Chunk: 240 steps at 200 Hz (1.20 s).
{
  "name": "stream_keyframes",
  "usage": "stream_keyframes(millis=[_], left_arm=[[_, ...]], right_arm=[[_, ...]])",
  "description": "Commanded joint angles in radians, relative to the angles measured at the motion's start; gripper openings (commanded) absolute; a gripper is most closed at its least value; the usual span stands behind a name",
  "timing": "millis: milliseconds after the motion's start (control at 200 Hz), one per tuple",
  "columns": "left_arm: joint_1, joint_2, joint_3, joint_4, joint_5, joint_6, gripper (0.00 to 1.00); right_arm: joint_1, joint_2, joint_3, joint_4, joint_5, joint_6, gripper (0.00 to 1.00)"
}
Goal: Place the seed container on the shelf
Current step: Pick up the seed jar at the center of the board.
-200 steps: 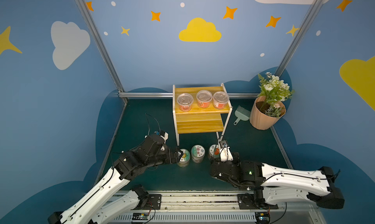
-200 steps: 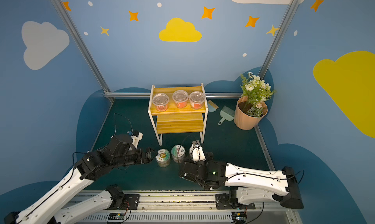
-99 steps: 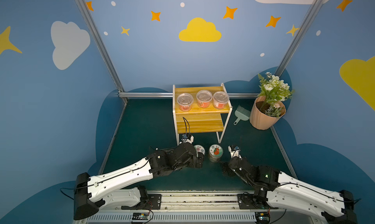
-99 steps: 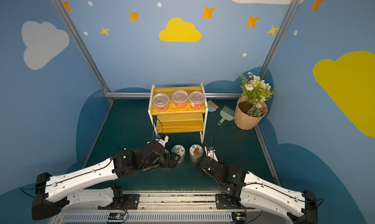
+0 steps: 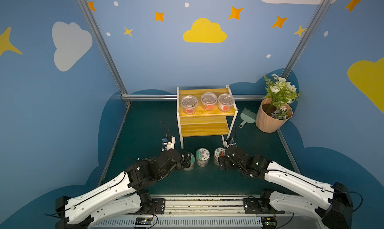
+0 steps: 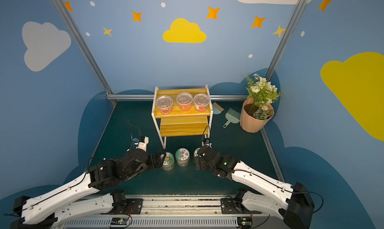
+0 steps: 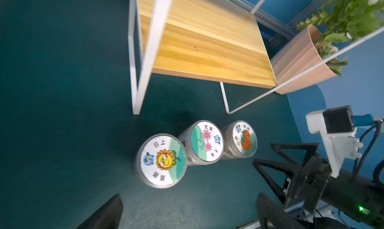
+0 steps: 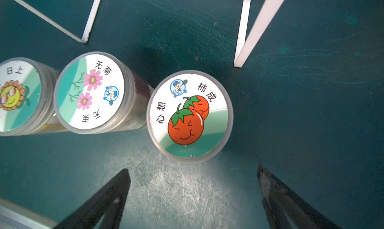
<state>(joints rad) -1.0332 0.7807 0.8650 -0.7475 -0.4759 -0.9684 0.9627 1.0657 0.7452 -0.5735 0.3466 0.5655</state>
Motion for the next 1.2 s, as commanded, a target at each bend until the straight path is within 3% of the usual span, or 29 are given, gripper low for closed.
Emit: stream_keyframes(millis=[0,190,481,756,1196], left_arm=[[0.018,-0.09,-0.028,-0.107,-0.047,-0.041,1.0],[0.023,-0.134,-0.035,-0.148,-0.047,-0.03,1.0],[0.023,-0.083,-0.015,-0.09,-0.035,0.038,1.0],[0.024,-0.085,-0.02,-0.047,-0.056,0.085,1.0],[0.024,-0.085,-0.026,-0.041,-0.068,0.095,1.0]], right_arm=[[-0.005,-0.007,-0.032,0.107,-0.01,-0.034,0.98],[-0.004,-0.067,-0.212,0.368,-0.108,-0.116,0.98],[0.029,-0.141,-0.384,0.507,-0.09,-0.068,0.98],[0.039,-0.034,-0.541,0.796,-0.076,-0.072,0.98],[0.039,0.237,-0.527,0.998,-0.061,-0.141,0.98]])
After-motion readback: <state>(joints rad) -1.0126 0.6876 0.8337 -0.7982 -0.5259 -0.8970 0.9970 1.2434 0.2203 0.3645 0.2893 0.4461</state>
